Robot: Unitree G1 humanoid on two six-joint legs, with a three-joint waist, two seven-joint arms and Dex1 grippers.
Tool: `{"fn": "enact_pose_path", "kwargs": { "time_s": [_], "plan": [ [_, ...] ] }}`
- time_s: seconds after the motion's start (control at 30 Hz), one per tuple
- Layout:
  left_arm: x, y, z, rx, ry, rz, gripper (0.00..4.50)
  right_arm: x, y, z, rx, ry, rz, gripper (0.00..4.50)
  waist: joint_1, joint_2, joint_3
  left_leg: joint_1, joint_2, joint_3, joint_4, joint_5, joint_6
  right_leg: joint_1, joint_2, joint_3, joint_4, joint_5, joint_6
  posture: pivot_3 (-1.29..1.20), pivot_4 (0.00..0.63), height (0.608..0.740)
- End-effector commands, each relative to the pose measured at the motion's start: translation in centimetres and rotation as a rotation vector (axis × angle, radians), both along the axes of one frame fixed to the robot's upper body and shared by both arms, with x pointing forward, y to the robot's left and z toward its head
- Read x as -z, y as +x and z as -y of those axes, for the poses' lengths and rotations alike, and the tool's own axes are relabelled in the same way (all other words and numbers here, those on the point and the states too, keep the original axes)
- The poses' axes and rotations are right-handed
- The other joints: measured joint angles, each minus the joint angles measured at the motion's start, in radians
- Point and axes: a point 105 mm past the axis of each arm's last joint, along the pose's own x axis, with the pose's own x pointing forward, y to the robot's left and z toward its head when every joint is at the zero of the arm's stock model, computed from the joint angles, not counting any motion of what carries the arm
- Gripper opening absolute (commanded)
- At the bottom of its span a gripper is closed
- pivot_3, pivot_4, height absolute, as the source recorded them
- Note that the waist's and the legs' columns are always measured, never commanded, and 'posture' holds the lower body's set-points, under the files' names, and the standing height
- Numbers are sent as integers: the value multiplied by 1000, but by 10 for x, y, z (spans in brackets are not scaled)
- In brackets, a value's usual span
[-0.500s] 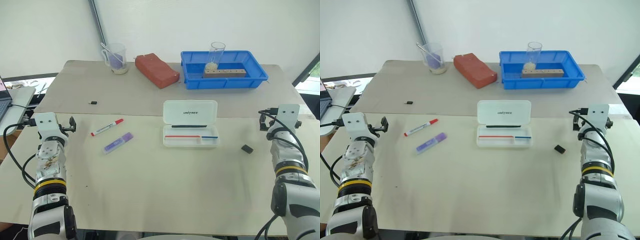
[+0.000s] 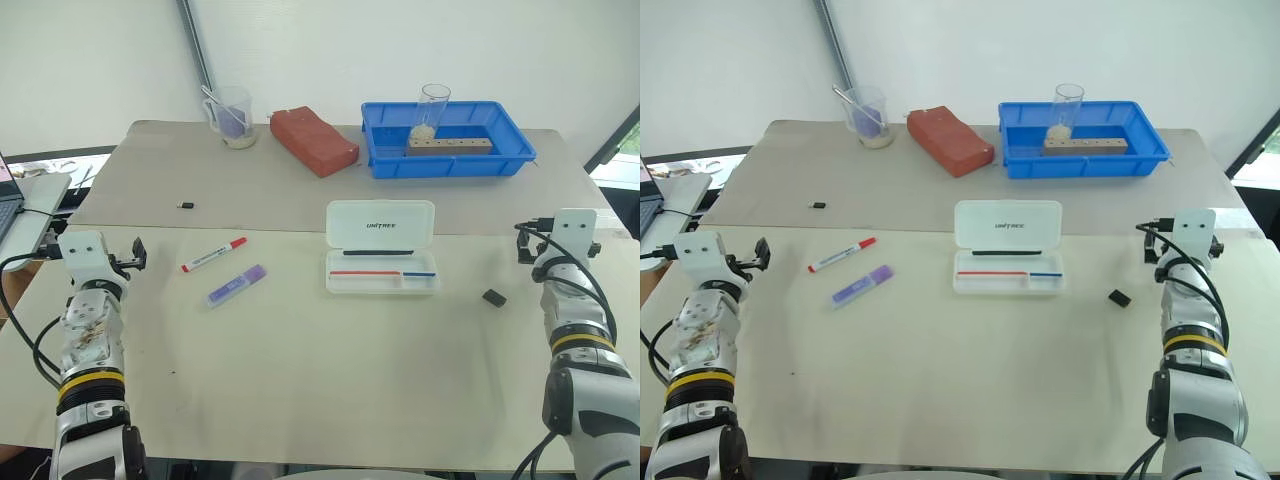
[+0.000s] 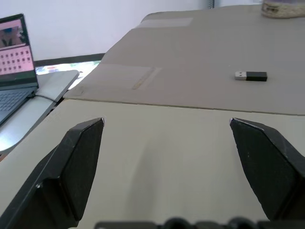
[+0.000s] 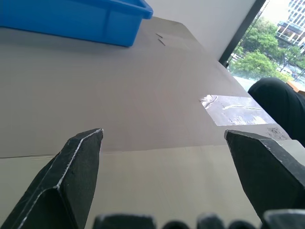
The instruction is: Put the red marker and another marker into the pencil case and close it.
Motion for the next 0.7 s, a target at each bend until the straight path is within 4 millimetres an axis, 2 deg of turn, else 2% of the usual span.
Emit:
{"fn": "enact_pose_path", "kwargs": {
  "time_s": [0.03,0.1,0.2,0.3,0.37,0.4,0.47,0.53,0.63,0.7],
  "plan": [
    [-37,1,11,117,45,76,4482,-32,3,3,-36,-64,64,4500,1,0,0,0,0,0,0,0,0,0,0,0,0,0,0,0,150,740],
    [-50,3,25,221,87,68,4482,-44,3,1,-75,-71,83,4500,1,0,0,0,0,0,0,0,0,0,0,0,0,0,0,0,150,740],
    [-72,7,50,398,97,67,4482,-64,2,-13,-216,-94,98,4500,3,1,1,0,0,0,0,0,0,0,-1,0,0,0,0,0,150,740],
    [-88,11,93,634,171,24,4482,-74,-5,-35,-377,-93,86,4500,4,1,1,-1,0,0,0,0,0,0,0,-1,0,0,0,0,150,740],
    [-99,13,130,815,203,5,4482,-79,-15,-59,-533,-103,56,4500,8,1,1,0,0,0,0,0,0,0,0,-1,0,0,0,0,150,740],
    [-103,13,142,876,215,-7,4482,-80,-20,-70,-589,-103,44,4500,11,1,1,-1,0,0,0,0,0,0,0,-1,0,0,0,0,150,740],
    [-101,11,184,1073,256,-44,4482,-76,-38,-100,-752,-104,-14,4500,15,2,0,-1,0,1,0,0,0,0,0,-1,0,0,0,0,150,740],
    [-98,7,206,1190,283,-71,4482,-72,-53,-119,-839,-89,-55,4500,19,4,0,-2,0,1,0,0,0,0,0,0,-1,0,0,0,150,740],
    [-88,-3,254,1406,340,-94,4482,-61,-82,-149,-982,-81,-140,4500,21,5,0,-2,0,1,0,0,0,0,1,0,-2,-1,1,0,150,740],
    [-82,-6,275,1488,362,-102,4482,-57,-96,-163,-1031,-62,-172,4500,25,4,0,-3,1,1,1,0,0,0,2,0,-2,-3,5,0,150,740]
  ]
}}
